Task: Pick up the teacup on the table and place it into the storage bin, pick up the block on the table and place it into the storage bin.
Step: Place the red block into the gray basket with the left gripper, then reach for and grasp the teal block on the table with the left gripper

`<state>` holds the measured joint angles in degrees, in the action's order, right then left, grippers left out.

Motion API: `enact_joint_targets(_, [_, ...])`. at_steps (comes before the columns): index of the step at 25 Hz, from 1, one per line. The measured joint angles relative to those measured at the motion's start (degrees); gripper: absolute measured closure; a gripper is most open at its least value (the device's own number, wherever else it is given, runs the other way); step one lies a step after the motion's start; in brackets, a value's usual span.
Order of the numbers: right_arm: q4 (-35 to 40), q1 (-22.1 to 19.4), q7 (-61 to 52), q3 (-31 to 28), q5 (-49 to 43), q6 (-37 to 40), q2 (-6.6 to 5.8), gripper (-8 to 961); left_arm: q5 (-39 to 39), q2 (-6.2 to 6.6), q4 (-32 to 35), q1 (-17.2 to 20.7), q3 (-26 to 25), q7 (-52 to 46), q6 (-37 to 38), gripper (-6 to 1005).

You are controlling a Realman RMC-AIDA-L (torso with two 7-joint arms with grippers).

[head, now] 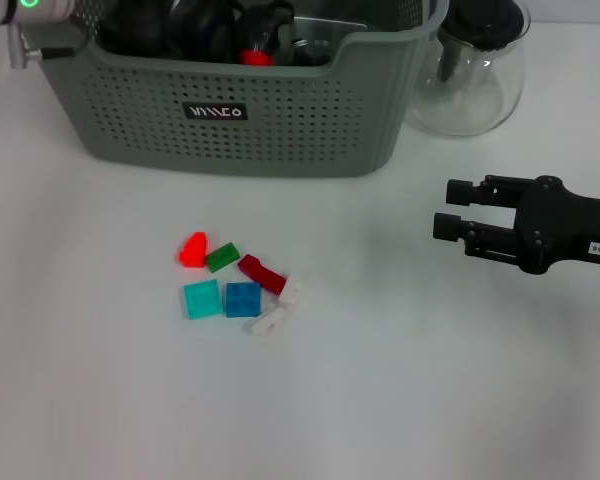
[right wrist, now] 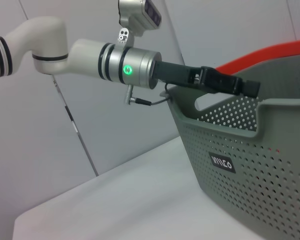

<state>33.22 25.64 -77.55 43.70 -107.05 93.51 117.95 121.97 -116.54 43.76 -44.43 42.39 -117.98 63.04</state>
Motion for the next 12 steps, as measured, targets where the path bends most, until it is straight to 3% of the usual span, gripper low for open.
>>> enact_joint_targets(3, [0.0, 0.0, -0.1, 0.0, 0.0, 0.0, 0.00, 370, -2.4, -1.21, 5.0, 2.0, -1.3, -0.1, 4.1, 691])
enact_joint_targets(6, [0.0, 0.0, -0.1, 0.0, 0.0, 0.2, 0.00, 370, -9.5, -2.01, 8.7, 5.3, -4.3, 1.6, 11.2, 611])
enact_joint_targets(10, [0.0, -0.1, -0.1, 0.0, 0.1, 0.1, 0.00, 370, -23.3, -2.27, 7.6, 11.1, -11.0, 10.7, 26.2, 506])
enact_joint_targets(12, [0.0, -0.1, 0.0, 0.0, 0.1, 0.0, 0.00, 370, -25.0, -2.47, 6.4, 13.7, -13.8, 15.2, 32.4, 482])
